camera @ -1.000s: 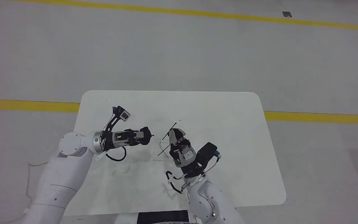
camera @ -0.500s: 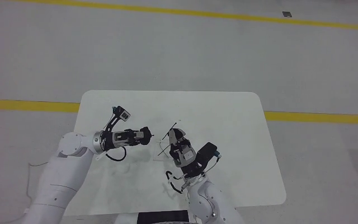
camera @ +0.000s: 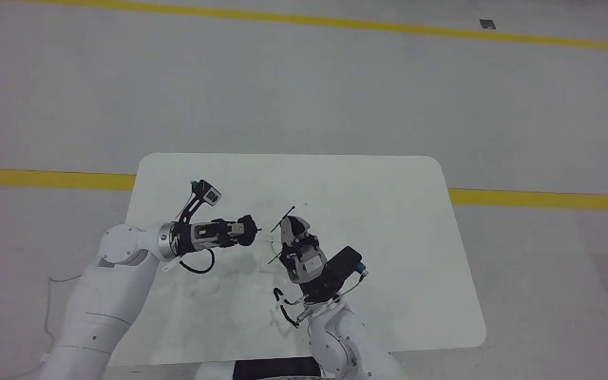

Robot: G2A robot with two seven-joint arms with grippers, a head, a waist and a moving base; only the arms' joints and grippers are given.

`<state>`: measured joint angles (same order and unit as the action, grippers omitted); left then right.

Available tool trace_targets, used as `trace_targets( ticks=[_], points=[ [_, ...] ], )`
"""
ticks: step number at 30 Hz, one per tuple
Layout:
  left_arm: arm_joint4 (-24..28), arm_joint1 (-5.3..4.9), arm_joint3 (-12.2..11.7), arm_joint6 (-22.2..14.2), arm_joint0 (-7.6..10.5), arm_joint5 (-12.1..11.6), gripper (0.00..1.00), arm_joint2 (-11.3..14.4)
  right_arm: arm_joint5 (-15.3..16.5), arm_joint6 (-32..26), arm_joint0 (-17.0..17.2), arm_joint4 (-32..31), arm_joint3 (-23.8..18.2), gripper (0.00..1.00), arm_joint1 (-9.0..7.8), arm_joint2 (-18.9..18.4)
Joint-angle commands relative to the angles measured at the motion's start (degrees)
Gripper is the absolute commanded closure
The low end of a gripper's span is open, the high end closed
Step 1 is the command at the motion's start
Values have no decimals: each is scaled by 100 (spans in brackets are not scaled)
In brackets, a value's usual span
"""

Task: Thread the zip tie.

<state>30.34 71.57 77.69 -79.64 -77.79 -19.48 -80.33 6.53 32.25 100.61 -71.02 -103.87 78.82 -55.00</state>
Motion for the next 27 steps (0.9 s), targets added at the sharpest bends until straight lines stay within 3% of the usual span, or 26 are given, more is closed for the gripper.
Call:
trace_targets(
  ticks=[1,7,18,27],
  points=[
    [0,0,0,0,0,0,100,0,-78,151,-20,-79,53,100,9,45],
    [0,0,0,0,0,0,100,0,-222,340,-94,-402,222,100,18,161],
    [0,0,0,0,0,0,100,0,-214,280,-130,-427,208,100,15,163],
    [0,0,0,0,0,0,100,0,-637,572,-158,-913,205,100,30,316]
  ],
)
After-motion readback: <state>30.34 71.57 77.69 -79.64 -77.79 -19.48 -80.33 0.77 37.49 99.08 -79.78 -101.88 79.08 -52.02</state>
